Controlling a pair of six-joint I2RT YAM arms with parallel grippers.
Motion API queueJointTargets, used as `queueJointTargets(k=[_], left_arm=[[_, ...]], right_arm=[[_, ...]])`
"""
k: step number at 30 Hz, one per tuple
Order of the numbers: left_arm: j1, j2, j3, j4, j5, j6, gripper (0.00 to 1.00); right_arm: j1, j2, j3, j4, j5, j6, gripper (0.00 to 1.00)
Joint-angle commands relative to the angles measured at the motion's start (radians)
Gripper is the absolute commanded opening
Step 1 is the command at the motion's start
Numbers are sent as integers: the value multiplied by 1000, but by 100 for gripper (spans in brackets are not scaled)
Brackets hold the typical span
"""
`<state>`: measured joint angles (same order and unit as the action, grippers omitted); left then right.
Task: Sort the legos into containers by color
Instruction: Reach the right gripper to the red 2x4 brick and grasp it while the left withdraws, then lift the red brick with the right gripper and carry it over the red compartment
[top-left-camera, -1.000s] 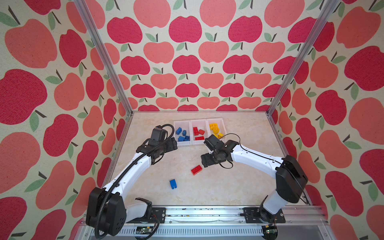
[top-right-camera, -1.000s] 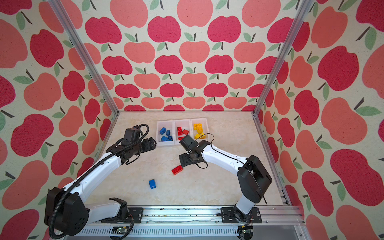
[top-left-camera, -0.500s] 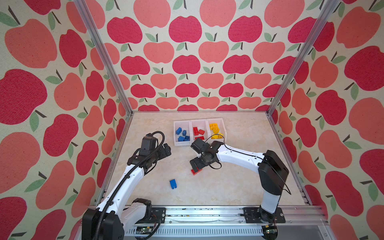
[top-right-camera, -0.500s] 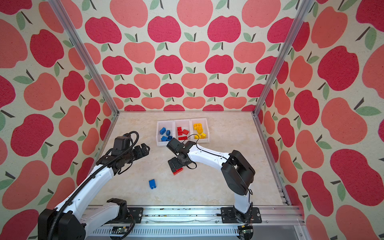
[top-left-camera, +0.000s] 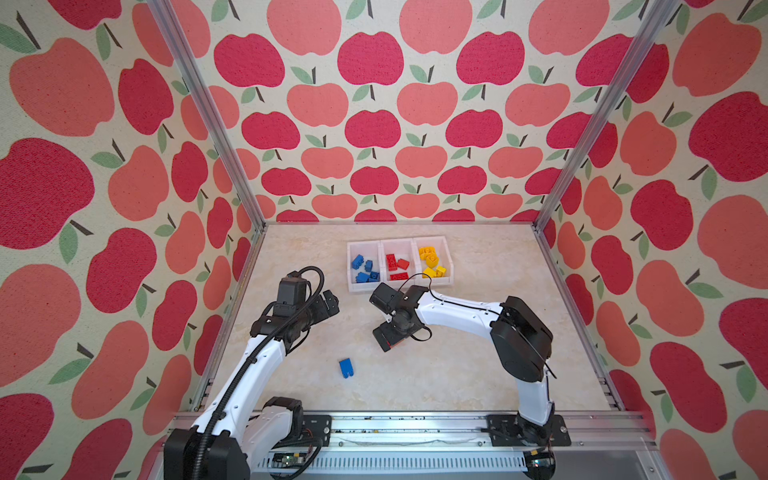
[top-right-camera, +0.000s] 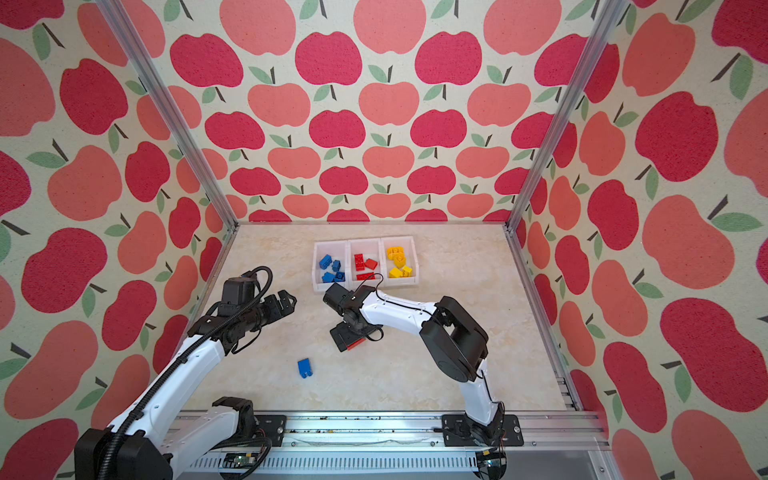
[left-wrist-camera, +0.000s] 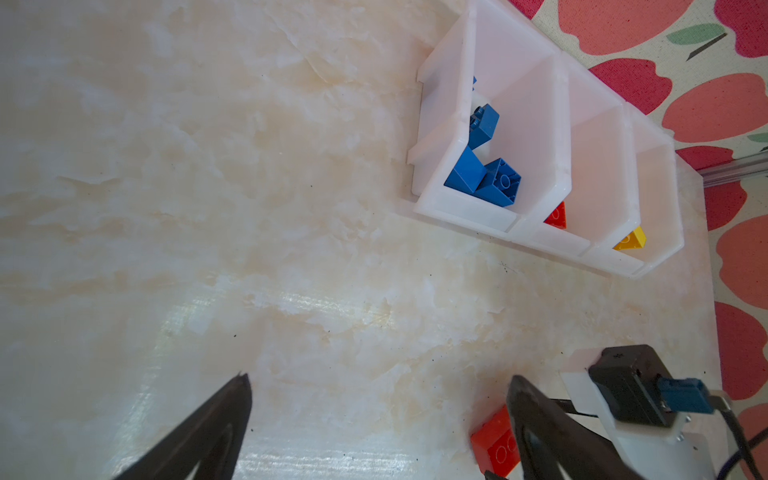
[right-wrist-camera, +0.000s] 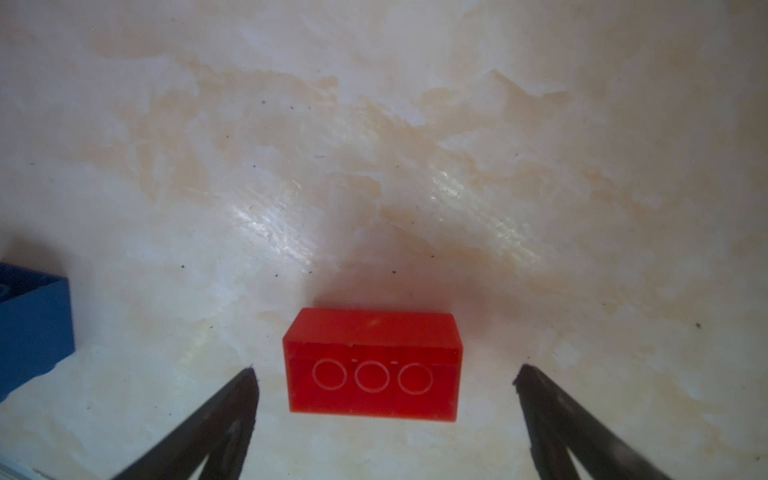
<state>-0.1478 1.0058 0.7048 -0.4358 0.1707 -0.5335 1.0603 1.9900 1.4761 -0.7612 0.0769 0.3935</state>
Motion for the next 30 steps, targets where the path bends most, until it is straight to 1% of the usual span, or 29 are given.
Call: queueJointTargets(k=[1,10,15,16,18,20,26,30], left_arm=[[9,-15,-11,-24,10,-3,98],[13,-11,-12,-23,13,-5,99],[14,-4,-16,-18,16,-9,99],[13,-4,-16,-15,16,-10,99],[14,-4,-16,-15,16,-11,99],[14,-3,-15,-18,15,-11,99],[18,-4,-13,-20,16,-11,99],[19,-1,-13,-18,20,-13,99]], right_arm=[[10,28,32,-39,12,-21,99],[18,67,48,-49,15,-28,96],[25,80,59,-56,25,-28,87],[26,82,60,-58,28,-28,83],[27,85,62,-61,32,-28,74],[26,84,61,-63,35,-28,68],[27,68,59,-69,44,-25,63],[26,34,64,-77,65,-21,62]])
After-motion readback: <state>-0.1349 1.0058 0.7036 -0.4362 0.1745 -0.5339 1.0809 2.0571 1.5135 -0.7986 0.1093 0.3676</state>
